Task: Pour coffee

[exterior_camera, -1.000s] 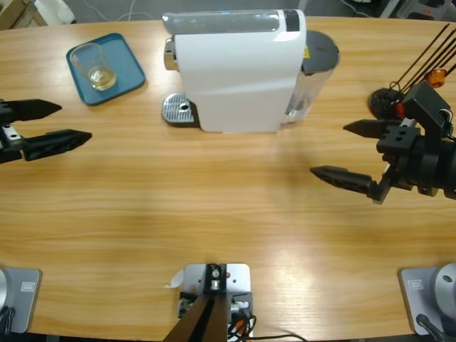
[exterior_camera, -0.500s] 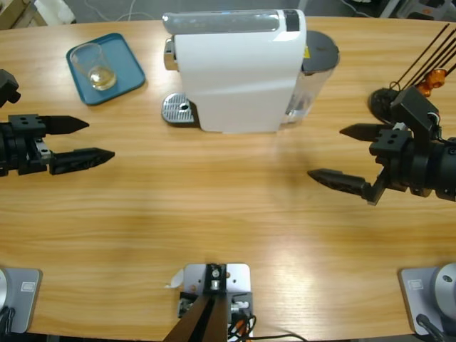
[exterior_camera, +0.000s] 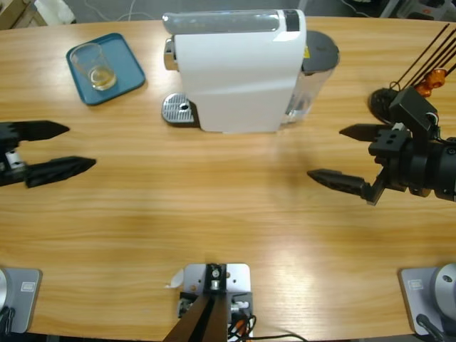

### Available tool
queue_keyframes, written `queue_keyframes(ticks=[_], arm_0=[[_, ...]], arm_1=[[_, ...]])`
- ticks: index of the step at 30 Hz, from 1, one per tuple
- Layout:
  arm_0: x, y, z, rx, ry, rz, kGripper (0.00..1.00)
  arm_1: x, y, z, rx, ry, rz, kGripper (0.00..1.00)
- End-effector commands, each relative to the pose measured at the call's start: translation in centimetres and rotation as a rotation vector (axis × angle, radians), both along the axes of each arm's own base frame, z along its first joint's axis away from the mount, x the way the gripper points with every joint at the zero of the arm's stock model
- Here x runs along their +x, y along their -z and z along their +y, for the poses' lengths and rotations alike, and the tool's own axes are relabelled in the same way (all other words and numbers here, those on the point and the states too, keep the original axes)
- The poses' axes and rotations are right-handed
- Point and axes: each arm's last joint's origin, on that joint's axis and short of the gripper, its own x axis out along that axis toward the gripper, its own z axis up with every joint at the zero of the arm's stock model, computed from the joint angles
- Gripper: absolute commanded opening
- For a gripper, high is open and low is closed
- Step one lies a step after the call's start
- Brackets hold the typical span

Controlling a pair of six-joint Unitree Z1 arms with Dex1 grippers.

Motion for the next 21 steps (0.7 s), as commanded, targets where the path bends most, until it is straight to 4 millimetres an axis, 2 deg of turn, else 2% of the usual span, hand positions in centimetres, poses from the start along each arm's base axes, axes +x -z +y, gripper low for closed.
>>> queue_keyframes(ticks=[1,9,21], arm_0=[[-1.9,0.3,1.0,-0.034,0.019,-0.008,0.931],[-0.8,0.7,-0.1,-0.025,0.047,0.033,0.936],[-1.0,0.7,0.0,-0.029,0.050,0.029,0.933]], arm_1=[[-0.1,0.4,0.2,-0.019,-0.031,0.020,1.000],[-0.2,0.3,0.1,-0.013,-0.030,0.013,1.000],[-0.3,0.1,0.0,-0.010,-0.027,0.006,1.000]])
